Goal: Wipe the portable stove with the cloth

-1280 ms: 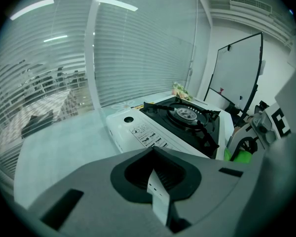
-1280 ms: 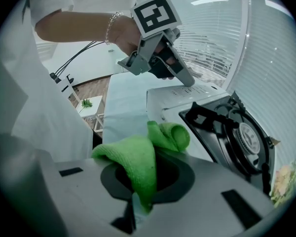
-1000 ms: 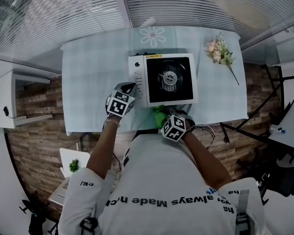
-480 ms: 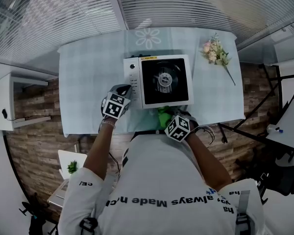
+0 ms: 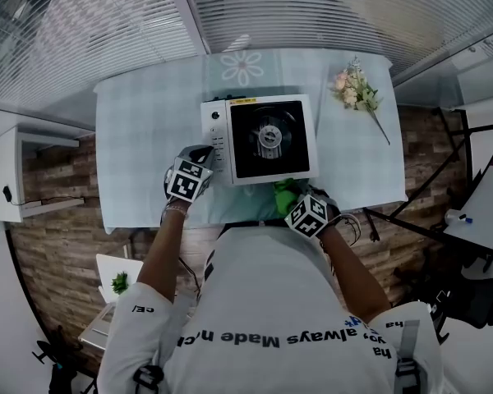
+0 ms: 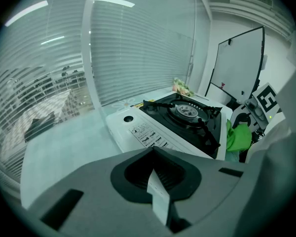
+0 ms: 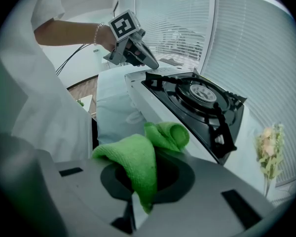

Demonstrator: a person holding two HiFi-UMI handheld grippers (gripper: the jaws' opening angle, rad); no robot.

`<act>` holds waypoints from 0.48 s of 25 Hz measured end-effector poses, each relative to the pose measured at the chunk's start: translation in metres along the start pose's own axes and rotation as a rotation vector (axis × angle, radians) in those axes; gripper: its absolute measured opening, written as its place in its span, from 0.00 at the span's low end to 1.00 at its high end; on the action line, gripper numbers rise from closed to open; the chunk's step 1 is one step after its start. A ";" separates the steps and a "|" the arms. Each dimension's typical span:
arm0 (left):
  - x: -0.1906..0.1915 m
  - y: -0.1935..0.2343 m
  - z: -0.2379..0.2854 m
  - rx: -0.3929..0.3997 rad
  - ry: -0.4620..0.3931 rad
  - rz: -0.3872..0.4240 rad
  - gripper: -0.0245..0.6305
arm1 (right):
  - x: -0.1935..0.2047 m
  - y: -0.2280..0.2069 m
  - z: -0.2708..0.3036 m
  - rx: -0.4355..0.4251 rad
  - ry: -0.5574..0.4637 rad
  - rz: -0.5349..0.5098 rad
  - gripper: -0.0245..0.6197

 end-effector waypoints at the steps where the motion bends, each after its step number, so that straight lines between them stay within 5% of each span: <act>1: -0.001 0.000 -0.001 -0.001 0.002 0.001 0.06 | 0.002 -0.002 -0.003 0.004 0.002 0.003 0.08; 12: -0.001 -0.001 0.001 -0.023 0.030 0.004 0.06 | 0.027 -0.023 -0.027 0.037 0.007 0.052 0.08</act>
Point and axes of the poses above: the fingertips, and each gripper's own axes: z forward along the fingers, y to its left, x out of its underside, the point moved 5 cm from there along -z, backward along the fingers, and after that the axes turned 15 degrees about -y, right-handed, at the moved point
